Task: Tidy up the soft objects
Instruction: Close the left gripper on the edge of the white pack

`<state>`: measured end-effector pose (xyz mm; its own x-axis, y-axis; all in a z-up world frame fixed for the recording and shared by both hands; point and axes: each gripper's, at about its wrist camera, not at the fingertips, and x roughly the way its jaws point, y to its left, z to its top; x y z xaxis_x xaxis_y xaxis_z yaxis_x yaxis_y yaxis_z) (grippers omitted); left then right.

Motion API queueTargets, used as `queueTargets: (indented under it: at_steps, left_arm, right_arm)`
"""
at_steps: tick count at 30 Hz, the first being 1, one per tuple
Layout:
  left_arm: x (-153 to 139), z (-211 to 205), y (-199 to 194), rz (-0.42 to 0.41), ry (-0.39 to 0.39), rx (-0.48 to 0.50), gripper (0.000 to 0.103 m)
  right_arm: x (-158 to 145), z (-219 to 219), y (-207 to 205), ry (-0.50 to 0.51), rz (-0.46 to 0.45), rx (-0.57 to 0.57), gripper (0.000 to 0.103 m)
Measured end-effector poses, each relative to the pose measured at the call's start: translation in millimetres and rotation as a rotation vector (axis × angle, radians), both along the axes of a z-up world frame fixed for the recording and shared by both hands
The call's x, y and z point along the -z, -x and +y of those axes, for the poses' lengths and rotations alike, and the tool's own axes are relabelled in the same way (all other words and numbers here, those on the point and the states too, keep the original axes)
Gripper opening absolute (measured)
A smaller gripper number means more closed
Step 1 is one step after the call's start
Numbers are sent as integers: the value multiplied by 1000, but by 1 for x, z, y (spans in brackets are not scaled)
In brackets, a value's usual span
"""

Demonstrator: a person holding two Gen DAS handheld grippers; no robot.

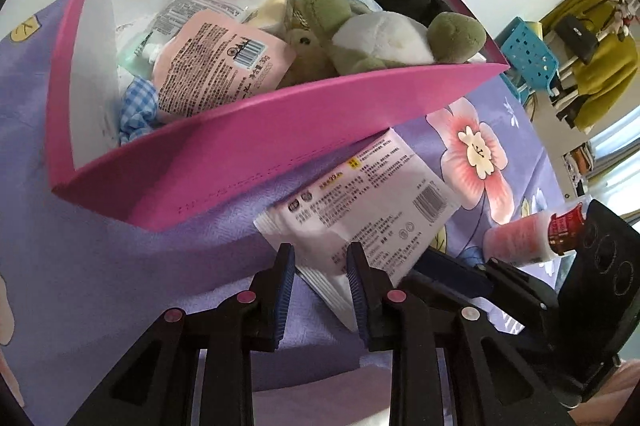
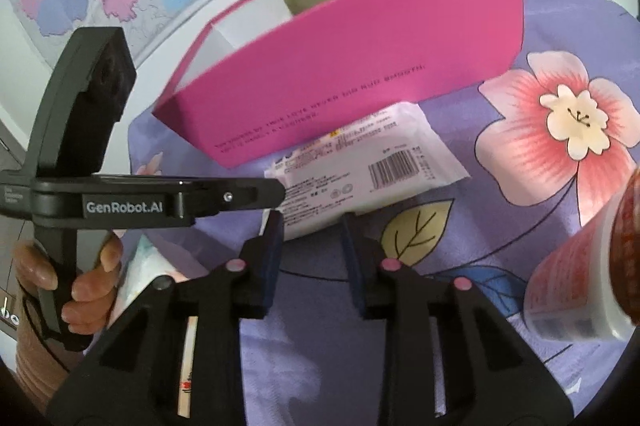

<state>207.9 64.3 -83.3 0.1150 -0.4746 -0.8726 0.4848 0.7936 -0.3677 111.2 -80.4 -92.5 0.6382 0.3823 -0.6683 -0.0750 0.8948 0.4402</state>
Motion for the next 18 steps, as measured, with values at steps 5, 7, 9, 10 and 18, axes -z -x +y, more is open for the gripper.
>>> queueTargets:
  at_steps: [5,7,9,10,18]
  left_arm:
    - [3,5,0,16,16,-14,27]
    - [2,8,-1,14,21,-26,27]
    - [-3,14,1,2,30,-38,28]
    - [-6,18,1,2,42,-46,31]
    - [-8,19,14,44,80,-4,44]
  right_arm:
    - [8,-3,-1,-33,35,9,34]
    - [6,-3,-1,-41,23,3,34]
    - [1,-3,2,-38,-11,-3,34]
    - [-2,-2,5,-24,-30,-7,34]
    - [-19,0,0,10,-67,-68,35]
